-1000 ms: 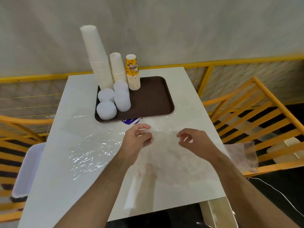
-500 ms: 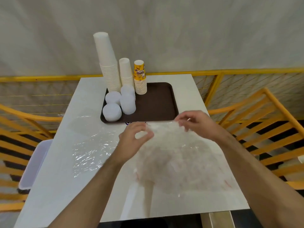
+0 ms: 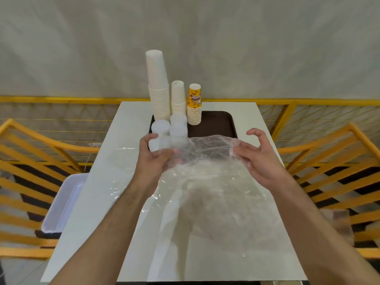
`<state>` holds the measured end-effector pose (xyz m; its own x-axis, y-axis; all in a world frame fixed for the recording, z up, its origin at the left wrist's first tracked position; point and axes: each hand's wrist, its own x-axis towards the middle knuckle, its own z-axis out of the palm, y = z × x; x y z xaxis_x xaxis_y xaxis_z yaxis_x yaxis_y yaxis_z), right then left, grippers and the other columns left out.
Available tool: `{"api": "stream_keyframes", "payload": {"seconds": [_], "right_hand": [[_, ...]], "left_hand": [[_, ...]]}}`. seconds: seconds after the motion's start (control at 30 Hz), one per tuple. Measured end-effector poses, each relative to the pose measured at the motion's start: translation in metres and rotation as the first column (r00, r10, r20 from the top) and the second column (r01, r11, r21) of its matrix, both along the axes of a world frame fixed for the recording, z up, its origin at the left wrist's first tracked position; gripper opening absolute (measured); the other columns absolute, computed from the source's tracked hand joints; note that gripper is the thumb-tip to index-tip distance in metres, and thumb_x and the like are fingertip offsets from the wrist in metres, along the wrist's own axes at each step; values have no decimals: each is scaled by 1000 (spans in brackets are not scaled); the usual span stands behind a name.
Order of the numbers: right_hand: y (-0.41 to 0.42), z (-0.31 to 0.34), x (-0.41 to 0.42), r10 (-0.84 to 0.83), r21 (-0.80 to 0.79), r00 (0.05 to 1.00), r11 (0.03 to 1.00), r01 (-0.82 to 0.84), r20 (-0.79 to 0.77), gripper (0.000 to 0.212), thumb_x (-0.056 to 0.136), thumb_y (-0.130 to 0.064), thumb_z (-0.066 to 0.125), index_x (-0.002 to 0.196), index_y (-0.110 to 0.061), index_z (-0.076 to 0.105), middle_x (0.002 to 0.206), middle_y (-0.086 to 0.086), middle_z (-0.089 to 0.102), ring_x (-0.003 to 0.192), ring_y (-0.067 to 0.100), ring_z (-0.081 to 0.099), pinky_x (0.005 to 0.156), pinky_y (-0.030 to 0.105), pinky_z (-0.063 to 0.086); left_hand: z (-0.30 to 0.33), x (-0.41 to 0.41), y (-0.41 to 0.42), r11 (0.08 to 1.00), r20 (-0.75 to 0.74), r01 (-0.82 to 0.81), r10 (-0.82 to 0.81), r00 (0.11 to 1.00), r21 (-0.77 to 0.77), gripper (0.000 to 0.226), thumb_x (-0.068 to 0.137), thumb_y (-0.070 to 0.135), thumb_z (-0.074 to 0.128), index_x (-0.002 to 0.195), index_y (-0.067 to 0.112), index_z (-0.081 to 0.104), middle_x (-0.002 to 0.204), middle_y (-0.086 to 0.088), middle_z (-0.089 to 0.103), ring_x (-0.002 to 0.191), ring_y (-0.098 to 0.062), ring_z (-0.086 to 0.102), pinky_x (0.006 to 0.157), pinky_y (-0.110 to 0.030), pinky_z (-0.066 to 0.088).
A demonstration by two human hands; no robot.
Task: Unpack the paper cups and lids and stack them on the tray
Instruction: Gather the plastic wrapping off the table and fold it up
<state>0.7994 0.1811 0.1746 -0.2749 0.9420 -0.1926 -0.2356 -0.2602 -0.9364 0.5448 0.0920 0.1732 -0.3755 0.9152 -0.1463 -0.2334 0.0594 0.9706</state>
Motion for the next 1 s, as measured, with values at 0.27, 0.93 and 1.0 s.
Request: {"api": "stream_keyframes", "payload": {"seconds": [0.27, 0.93, 1.0], "right_hand": [[-6, -5, -36, 6, -194, 993, 981, -28, -115, 21, 93, 1, 61, 85, -18, 63, 98, 16, 62, 93, 20, 58, 87, 24, 50], [-12, 2, -75, 144, 139, 980, 977, -163, 140, 34, 82, 12, 68, 109, -9, 70, 111, 13, 72, 95, 23, 70, 82, 26, 58], [-13, 2, -74, 136, 123, 982, 981, -153, 133, 31, 85, 10, 66, 110, -7, 71, 109, 10, 72, 90, 22, 71, 83, 25, 59]], "left_hand": [[5, -54, -25, 974, -59, 225, -223, 973, 37, 39, 105, 3, 40, 129, 25, 60, 129, -7, 63, 96, -33, 73, 67, -36, 60], [11, -115, -24, 998, -45, 14, -17, 999, -56, 17, 88, -3, 67, 99, 10, 68, 89, -23, 67, 84, -37, 62, 64, -27, 59], [11, -119, -24, 999, -27, -18, 17, 999, -46, 15, 90, -1, 66, 99, 10, 68, 91, -27, 65, 80, -36, 64, 63, -26, 58]]}}
